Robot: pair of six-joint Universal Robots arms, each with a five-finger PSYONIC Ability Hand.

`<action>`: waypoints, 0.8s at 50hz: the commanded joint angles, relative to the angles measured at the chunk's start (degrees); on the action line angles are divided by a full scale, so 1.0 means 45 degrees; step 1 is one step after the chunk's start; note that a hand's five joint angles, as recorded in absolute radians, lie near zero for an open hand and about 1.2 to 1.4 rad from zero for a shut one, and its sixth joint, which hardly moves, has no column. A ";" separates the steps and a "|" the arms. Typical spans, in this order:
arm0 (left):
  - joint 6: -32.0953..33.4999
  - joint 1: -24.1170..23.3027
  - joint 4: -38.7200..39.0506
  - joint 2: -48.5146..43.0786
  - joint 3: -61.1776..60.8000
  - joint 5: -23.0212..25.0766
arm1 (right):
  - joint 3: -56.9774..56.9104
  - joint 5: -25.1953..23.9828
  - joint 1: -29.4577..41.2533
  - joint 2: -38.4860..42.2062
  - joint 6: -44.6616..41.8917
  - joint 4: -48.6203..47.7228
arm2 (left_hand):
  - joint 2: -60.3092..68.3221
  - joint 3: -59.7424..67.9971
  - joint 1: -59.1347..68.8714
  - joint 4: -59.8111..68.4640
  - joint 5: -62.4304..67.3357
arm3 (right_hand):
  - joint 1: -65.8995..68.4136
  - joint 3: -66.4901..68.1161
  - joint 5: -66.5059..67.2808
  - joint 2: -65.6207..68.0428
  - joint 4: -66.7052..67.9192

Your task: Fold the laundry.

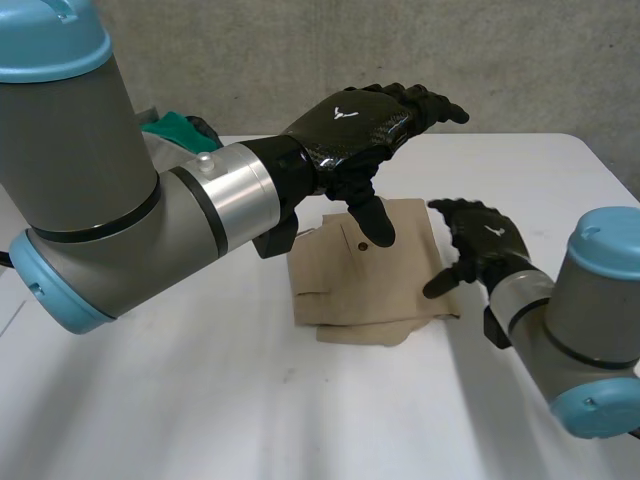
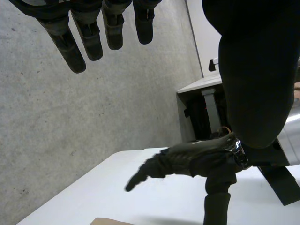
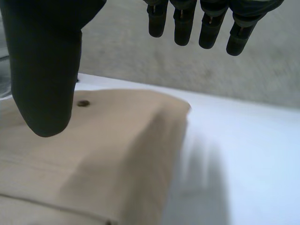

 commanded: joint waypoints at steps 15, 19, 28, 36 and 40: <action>0.0016 -0.0029 0.0191 -0.0104 -0.0084 -0.0017 | -0.0827 -0.1141 -0.0583 0.2337 0.1073 -0.0432 | -0.0387 -0.0409 -0.0150 -0.0298 -0.0645 | -0.0616 -0.0415 -0.0582 -0.0409 -0.0415; 0.0016 -0.0029 0.0250 -0.0104 -0.0182 -0.0017 | -0.1179 -0.1062 -0.0407 0.2807 0.1054 -0.0355 | -0.0387 -0.0409 -0.0150 -0.0298 -0.0645 | -0.0616 -0.0415 -0.0582 -0.0409 -0.0415; 0.0016 0.0069 0.0387 -0.0065 -0.0416 0.0002 | -0.1785 -0.1003 -0.0153 0.3511 0.0937 -0.0335 | -0.0387 -0.0409 -0.0150 -0.0298 -0.0645 | -0.0281 -0.0080 -0.0247 -0.0075 -0.0080; 0.0016 0.0127 0.0484 -0.0026 -0.0650 0.0002 | -0.2235 -0.0633 -0.0308 0.3707 0.1015 -0.0315 | -0.0387 -0.0409 -0.0150 -0.0298 -0.0645 | 1.4940 1.5141 1.4974 1.5146 1.5141; -0.0004 0.0186 0.0524 0.0052 -0.0729 0.0002 | -0.2683 -0.0359 -0.0776 0.3628 0.1132 -0.0958 | -0.0387 -0.0409 -0.0150 -0.0298 -0.0645 | 1.4940 1.5141 1.4974 1.5146 1.5141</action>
